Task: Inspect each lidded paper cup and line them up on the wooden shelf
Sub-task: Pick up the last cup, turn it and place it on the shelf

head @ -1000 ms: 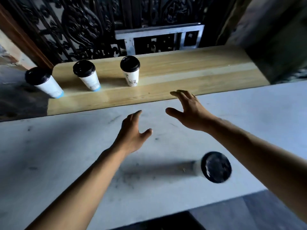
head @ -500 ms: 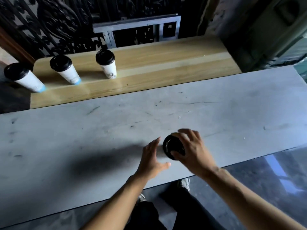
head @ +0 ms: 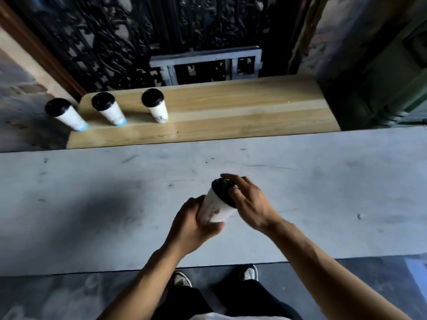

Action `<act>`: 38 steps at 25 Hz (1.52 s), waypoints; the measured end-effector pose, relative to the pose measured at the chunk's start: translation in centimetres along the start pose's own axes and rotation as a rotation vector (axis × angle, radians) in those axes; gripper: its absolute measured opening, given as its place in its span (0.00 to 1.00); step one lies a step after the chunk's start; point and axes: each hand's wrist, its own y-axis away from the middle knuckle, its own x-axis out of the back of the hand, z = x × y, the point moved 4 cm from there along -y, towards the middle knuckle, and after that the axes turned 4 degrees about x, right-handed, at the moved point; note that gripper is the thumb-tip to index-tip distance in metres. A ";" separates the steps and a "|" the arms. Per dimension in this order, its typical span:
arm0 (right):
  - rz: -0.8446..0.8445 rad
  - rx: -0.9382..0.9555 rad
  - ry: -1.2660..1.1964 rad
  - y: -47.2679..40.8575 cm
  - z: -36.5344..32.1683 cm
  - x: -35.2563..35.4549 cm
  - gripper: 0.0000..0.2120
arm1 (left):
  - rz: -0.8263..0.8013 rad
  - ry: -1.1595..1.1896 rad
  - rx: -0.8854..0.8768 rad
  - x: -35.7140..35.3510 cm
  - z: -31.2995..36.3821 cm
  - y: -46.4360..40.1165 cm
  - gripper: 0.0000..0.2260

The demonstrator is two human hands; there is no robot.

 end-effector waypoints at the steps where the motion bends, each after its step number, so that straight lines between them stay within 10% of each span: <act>1: -0.010 0.002 -0.066 -0.6 -0.7 0.7 0.24 | 0.041 0.000 -0.017 0.9 1.0 0.5 0.19; 19: 0.038 -0.098 -0.742 -0.6 -7.9 -2.8 0.18 | 0.126 -0.560 -0.085 8.8 5.7 4.7 0.34; 38: 0.006 0.016 -0.742 -1.4 -9.5 -2.0 0.22 | -0.023 -0.014 0.126 9.9 4.4 3.6 0.23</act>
